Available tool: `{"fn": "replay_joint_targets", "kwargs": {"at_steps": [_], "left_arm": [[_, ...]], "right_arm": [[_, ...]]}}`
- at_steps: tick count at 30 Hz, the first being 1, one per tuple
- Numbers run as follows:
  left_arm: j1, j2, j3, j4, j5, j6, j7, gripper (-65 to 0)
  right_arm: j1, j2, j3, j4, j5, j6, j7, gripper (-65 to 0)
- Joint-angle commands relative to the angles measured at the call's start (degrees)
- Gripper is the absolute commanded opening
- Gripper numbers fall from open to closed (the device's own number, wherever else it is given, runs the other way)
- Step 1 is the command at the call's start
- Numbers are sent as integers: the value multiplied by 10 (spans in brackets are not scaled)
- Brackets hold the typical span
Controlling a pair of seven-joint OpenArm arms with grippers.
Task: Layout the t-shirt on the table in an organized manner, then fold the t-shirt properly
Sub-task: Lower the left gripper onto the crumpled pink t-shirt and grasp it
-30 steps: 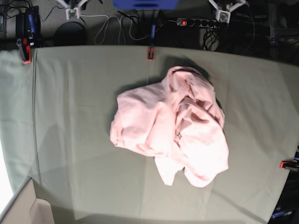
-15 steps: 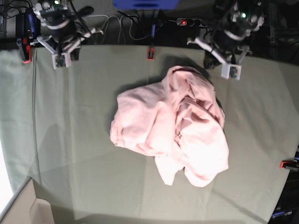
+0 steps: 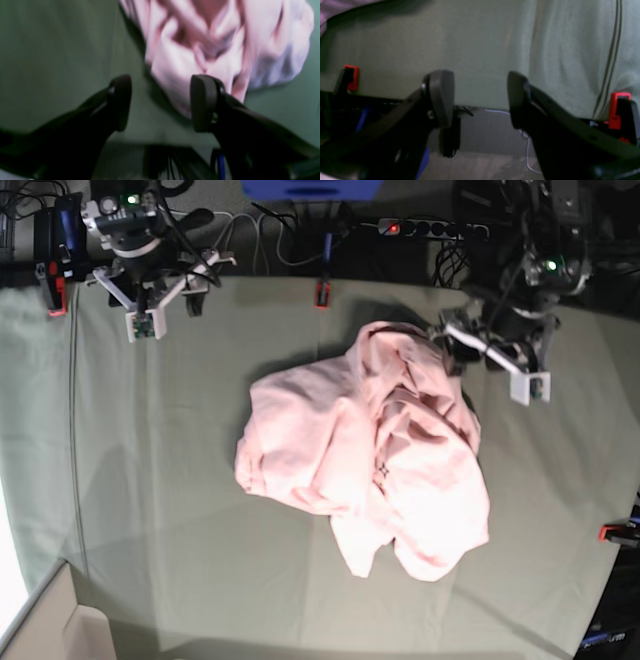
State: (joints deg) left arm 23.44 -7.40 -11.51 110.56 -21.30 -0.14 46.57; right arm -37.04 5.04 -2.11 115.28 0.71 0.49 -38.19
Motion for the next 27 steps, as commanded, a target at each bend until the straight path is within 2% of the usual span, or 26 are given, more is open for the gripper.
{"fn": "replay_joint_targets", "kwargs": {"at_steps": [1,11,21,24,27], "left_arm": [[-15,-2,-1,9,-2,-1,-8,-294],[-153,3,0,-131,-3,0,-10,-293],[-222,3,4,-261,-6,-1,-61,-300],[-235,3,4,-287,-7,-2,-61,-347],[-247,4,4,-296,-7,-2,-61,-420]], "right_arm": [[-4,2,0,9,0,3,10,-304],[-4,3,0,8,0,3,8,-304],[-4,3,4,7,-1,3,7,-304],[-4,3,5,7,-1,3,6,-304],[-4,0,5,7,-1,3,6,-304]]}}
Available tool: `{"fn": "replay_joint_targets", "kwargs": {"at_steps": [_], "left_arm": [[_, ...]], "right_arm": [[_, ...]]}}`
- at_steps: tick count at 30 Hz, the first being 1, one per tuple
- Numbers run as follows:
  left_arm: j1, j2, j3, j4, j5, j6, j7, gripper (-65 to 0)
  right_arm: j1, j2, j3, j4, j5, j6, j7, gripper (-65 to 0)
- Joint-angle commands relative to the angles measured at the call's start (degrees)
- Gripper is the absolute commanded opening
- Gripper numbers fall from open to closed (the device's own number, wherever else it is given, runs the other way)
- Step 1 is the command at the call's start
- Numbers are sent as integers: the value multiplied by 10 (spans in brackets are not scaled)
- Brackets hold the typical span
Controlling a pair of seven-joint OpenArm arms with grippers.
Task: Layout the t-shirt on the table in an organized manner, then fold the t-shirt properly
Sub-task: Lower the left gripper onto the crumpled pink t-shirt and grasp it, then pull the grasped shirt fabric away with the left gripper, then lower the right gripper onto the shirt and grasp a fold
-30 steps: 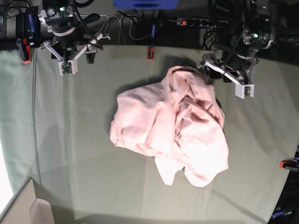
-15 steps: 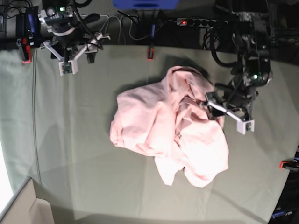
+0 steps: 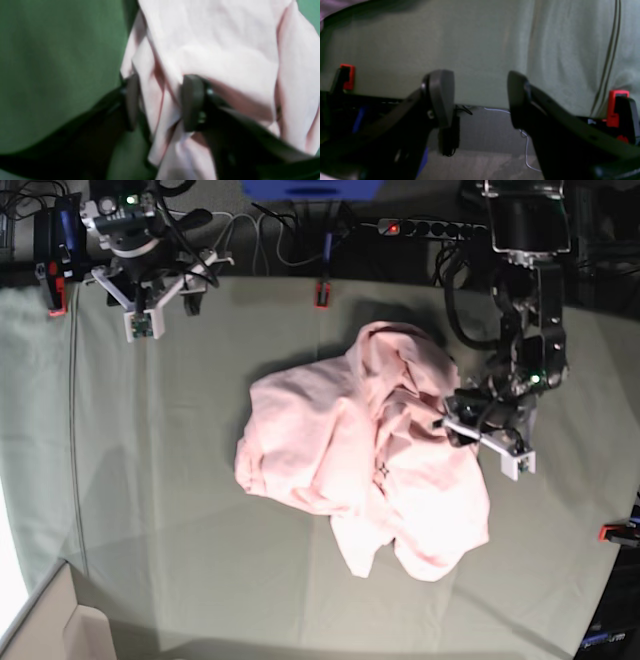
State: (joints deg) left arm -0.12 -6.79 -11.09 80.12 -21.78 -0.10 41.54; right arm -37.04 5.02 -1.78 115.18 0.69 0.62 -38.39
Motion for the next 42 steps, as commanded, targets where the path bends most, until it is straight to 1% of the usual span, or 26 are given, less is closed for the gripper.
{"fn": "replay_joint_targets", "kwargs": {"at_steps": [1,4,8,9,10,11,12,14,16,20,23,25,28,30,33,35,37,39,42], "left_arm": [[-15,0,1,8,-2,-2,-11,-434],[-25,7,16,7,-2,-2,-11,-476],[-34,9,43,7,-2,-2,-11,-522],[-37,9,52,7,-2,-2,-11,-543],[-37,9,56,7,-2,-2,-11,-585],[-37,9,57,7,-2,-2,-11,-644],[-35,9,57,11,-2,-2,-11,-650],[-33,9,53,27,-3,-2,-11,-636],[-26,5,48,57,-16,-2,-11,-649],[-9,4,-29,165,-59,-1,-5,-646],[-9,4,-79,235,-76,0,-4,-646],[-9,-2,-108,277,-84,0,-3,-646],[-9,-13,-156,340,-116,2,44,-646],[-5,-18,-217,360,-153,0,81,-646],[22,-35,-333,355,-213,-2,135,-646],[54,-42,-400,327,-235,-2,153,-646],[77,-53,-428,274,-247,-3,155,-646],[96,-62,-431,203,-250,-3,155,-646],[102,-68,-433,117,-250,-3,155,-645]], "right_arm": [[-4,0,2,8,-1,2,8,-304],[-4,0,2,8,-1,2,4,-304],[2,0,1,8,-1,2,-26,-304],[2,0,1,8,-1,2,-28,-304],[2,0,1,8,-1,2,-28,-304],[2,0,1,8,-1,2,-27,-304],[2,0,1,8,-1,2,-27,-304],[2,0,1,8,-1,2,-27,-304],[2,1,1,8,-1,2,-27,-304],[3,2,1,9,-1,2,-24,-304],[11,2,1,10,-1,2,-25,-304],[14,2,-1,10,-1,2,-26,-304],[16,3,-2,10,-1,2,-24,-304],[18,3,-2,12,-1,2,-23,-304],[27,3,-2,13,-1,2,-23,-304],[30,3,-2,13,-1,2,-23,-304],[38,3,-2,13,-1,2,-23,-304],[46,0,-2,13,-1,2,-23,-304],[63,-1,-12,13,1,2,-23,-304]]}}
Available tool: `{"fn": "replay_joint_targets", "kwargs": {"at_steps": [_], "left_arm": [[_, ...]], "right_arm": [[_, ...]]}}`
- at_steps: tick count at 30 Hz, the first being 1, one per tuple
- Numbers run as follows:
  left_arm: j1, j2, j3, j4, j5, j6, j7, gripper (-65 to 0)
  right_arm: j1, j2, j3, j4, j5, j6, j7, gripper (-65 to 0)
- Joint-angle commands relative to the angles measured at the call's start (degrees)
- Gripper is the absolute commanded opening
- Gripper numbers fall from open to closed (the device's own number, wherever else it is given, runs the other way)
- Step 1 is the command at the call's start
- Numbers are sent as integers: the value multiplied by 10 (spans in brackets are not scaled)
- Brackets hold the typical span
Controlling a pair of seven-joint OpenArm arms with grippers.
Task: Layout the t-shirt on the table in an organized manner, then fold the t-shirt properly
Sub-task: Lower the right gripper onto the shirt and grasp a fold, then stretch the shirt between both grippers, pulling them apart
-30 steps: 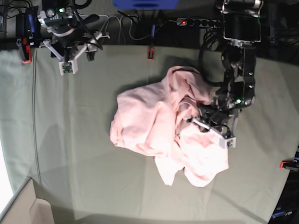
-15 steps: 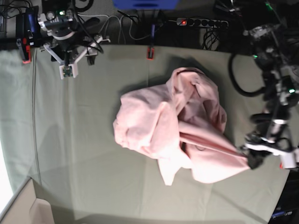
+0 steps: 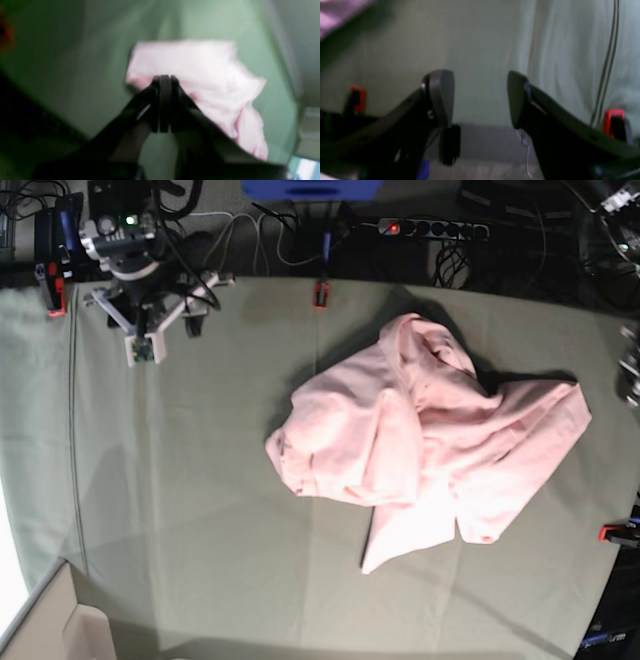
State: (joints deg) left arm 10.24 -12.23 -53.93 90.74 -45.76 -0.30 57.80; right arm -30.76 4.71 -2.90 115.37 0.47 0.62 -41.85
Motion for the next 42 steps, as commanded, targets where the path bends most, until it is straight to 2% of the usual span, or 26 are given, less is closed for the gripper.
{"fn": "replay_joint_targets", "kwargs": {"at_steps": [1,5,7,11,13,15,18,22,28,38,42], "left_arm": [[-1,-14,-4,-10,-11,-1,-8,-644],[-1,-11,-4,-58,-11,-1,-8,-641],[-1,-10,-3,-60,-11,-1,-7,-640],[-2,-12,-2,-58,-11,-1,-4,-633],[-2,-13,-1,-58,-11,-1,-3,-594],[-1,-14,-1,-58,-11,-1,-3,-522],[-1,-14,-4,-58,-11,-1,-3,-418],[1,-14,-4,-57,-11,-1,-3,-351],[19,-11,-1,-16,-10,-1,-3,-352],[27,-8,-2,13,-8,-1,-3,-352],[27,-8,-3,9,-6,-1,-3,-352]], "right_arm": [[8,2,-14,11,3,2,12,-303],[47,19,-86,11,3,2,12,-298],[71,18,-124,11,3,2,9,-297],[119,-11,-177,7,2,2,7,-260],[138,-32,-191,2,1,2,7,-245],[162,-42,-212,-20,1,2,7,-240],[199,-45,-233,-56,1,2,7,-240],[251,-47,-245,-103,1,2,7,-240],[337,-49,-245,-210,4,2,10,-240],[407,-125,-245,-359,4,2,13,-241],[425,-136,-245,-418,4,2,14,-244]]}}
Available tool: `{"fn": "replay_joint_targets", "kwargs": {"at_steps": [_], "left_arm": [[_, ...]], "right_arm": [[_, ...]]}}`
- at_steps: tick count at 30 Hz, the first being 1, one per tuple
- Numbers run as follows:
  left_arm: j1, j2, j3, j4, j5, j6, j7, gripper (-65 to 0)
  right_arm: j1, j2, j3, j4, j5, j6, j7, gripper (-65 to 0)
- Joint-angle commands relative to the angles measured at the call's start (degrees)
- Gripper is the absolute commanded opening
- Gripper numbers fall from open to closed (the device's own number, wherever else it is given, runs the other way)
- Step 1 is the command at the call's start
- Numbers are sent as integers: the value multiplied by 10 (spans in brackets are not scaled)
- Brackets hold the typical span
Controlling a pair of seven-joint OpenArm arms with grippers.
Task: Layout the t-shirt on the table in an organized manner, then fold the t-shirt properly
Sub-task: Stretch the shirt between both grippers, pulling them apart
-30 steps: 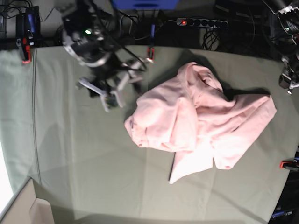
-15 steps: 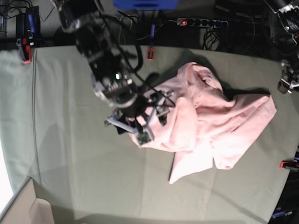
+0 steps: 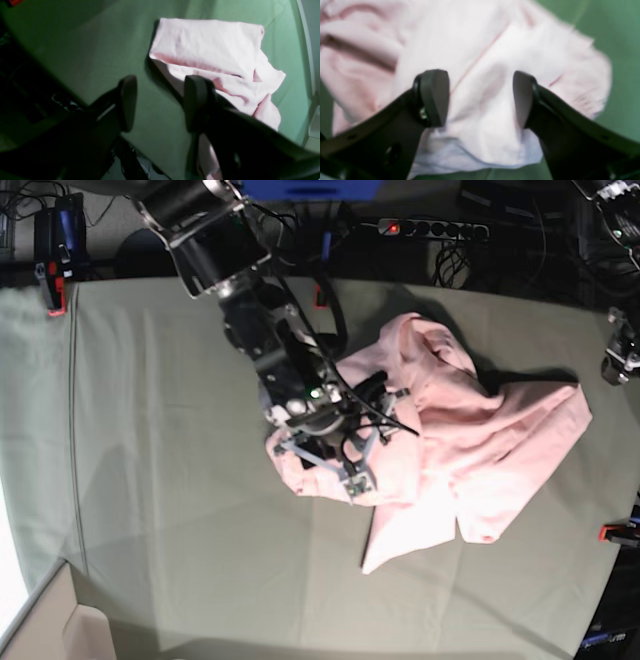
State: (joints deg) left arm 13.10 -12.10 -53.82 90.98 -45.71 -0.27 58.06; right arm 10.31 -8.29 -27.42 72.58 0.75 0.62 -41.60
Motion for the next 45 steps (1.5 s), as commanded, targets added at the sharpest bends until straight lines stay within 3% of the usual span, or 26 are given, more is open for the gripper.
{"fn": "replay_joint_targets", "kwargs": {"at_steps": [1,3,4,7,8,10,15,21,29,33,35,42,45], "left_arm": [[-1,-10,-4,7,-7,-1,-5,-352],[-1,-10,-4,6,-7,-1,-6,-352],[-1,-10,-4,6,-7,-1,-6,-352],[-1,-10,-3,6,-8,-1,-6,-352],[-1,-10,-3,6,-9,-1,-7,-352],[-1,-10,-3,7,-10,-1,-7,-352],[-12,-7,-1,8,-11,-1,-7,-352],[-31,2,7,14,-11,-1,-6,-350],[-54,12,38,8,-10,-1,-7,-348],[-55,15,82,10,-10,0,-11,-347],[-55,15,98,13,-10,0,-11,-347],[-63,27,138,13,-10,0,-11,-309],[-87,40,180,11,-6,1,-12,-288]], "right_arm": [[19,-6,0,-3,1,2,13,-246],[22,-6,0,-16,1,2,20,-286],[22,-5,5,-19,1,2,22,-343],[19,-2,31,9,0,2,16,-621],[13,2,46,32,0,1,12,-650],[-13,20,70,116,0,1,-11,-628],[-67,79,109,303,0,1,-20,-650],[-139,98,262,429,0,1,-17,-650],[-209,83,468,396,1,1,-15,-650],[-220,87,490,339,1,1,-20,-647],[-236,87,490,338,1,1,-20,-594],[-267,83,487,409,1,1,-18,-302],[-262,83,487,411,1,1,-18,-248]]}}
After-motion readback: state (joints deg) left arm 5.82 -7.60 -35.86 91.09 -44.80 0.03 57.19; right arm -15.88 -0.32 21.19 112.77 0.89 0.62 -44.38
